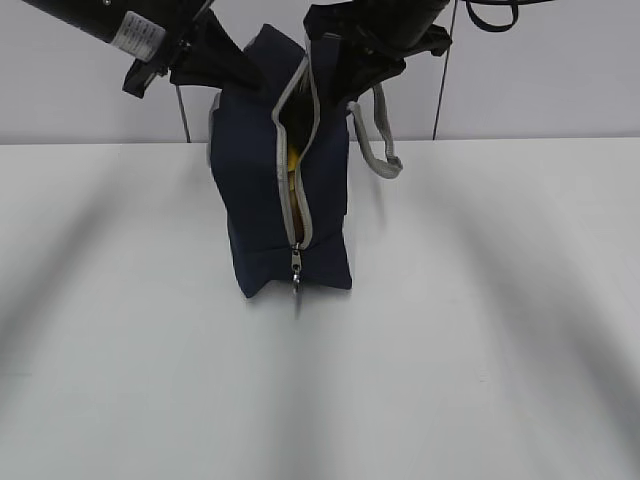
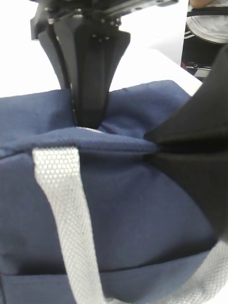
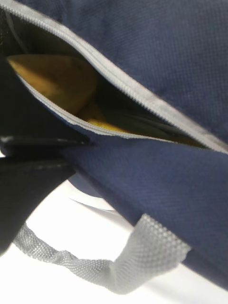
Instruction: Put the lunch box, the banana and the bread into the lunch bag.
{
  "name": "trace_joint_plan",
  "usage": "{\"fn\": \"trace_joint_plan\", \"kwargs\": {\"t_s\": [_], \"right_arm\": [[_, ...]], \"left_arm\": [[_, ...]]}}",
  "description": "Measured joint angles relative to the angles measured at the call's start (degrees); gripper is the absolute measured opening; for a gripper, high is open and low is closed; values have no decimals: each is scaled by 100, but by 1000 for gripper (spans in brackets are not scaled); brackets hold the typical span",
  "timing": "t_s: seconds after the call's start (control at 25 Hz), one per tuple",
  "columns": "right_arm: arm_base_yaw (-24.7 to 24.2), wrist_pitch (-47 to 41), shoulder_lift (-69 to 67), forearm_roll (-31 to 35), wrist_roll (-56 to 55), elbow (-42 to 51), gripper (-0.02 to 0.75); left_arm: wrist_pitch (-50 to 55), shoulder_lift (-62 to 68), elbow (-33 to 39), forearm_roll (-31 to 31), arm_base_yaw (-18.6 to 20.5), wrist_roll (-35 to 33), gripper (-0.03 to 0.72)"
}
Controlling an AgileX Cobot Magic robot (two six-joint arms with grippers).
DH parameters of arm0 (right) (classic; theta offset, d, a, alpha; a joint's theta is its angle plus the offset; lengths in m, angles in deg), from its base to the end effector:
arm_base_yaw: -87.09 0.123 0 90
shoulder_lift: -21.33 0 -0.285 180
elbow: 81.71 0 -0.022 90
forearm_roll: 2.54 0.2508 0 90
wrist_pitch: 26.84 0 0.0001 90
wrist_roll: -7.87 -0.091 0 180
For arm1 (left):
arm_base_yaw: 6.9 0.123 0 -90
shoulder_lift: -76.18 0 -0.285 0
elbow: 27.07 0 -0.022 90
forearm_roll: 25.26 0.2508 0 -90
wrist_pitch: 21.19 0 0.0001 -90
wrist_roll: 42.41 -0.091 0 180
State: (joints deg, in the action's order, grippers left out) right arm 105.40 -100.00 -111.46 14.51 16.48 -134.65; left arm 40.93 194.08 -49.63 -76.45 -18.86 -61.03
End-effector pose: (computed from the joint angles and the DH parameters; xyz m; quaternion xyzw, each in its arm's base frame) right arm 0.4450 0.1741 0.3206 -0.2154 0.9372 0.1670 0.2174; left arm 0.4005 -0.1490 0.3193 0.1141 0.8857 -0.4030 0.2000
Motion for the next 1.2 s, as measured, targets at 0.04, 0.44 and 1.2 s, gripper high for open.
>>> {"fn": "trace_joint_plan", "kwargs": {"t_s": [0.04,0.44,1.2], "right_arm": [[0,0,0,0,0,0,-8],[0,12,0,21,-2,98,-8],[-12,165,-85,184,-2,501,-9]], "left_arm": [[-20,0,0,2,0,0,-3],[-182,113,0,38,0,0,-3],[-203,449,0,105,-9,23,-3]]}}
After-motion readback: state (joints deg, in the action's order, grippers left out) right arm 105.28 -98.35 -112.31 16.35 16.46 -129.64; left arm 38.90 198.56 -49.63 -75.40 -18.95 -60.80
